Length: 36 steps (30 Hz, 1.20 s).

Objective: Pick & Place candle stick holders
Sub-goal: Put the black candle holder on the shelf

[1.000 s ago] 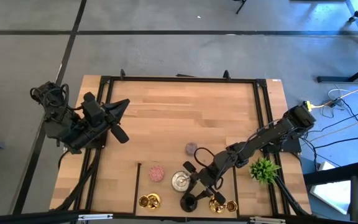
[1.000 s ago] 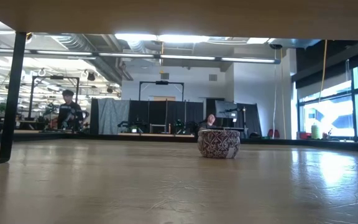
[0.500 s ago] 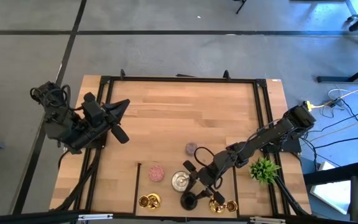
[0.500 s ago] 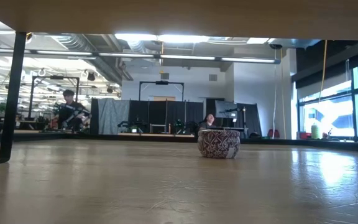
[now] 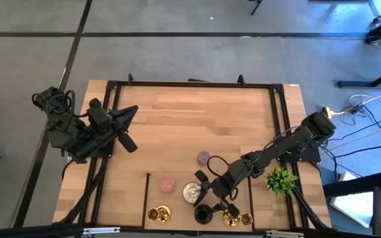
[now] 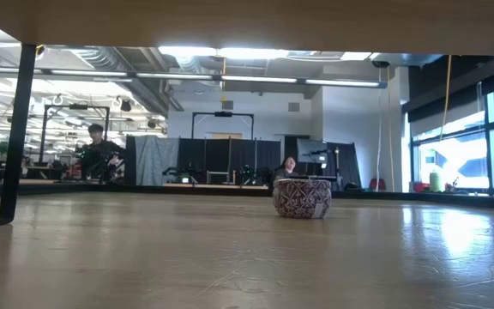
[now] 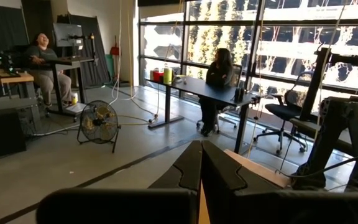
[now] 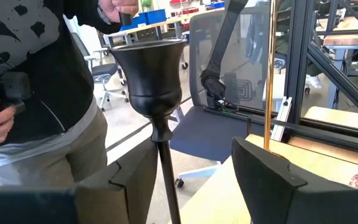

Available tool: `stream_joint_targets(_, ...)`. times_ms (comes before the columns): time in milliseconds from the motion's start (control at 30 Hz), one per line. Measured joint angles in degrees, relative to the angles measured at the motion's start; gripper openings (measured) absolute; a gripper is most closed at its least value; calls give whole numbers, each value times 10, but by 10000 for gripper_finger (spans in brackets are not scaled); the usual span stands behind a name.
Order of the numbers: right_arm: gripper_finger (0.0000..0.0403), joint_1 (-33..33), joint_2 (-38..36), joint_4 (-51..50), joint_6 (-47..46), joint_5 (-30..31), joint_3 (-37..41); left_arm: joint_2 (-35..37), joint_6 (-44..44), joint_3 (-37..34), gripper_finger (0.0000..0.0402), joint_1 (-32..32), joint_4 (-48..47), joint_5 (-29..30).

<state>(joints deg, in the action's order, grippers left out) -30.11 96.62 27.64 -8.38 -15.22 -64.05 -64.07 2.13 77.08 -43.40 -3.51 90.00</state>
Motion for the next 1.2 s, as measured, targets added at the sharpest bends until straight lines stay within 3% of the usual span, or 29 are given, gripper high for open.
stream_joint_targets(433, 213, -3, 18, -5, -67, -18, 0, 0, 1, 0, 1, 0, 0, 0)
stream_joint_targets(1200, 213, -4, 18, -7, -76, -19, 0, 1, 1, 0, 3, 0, -2, 0)
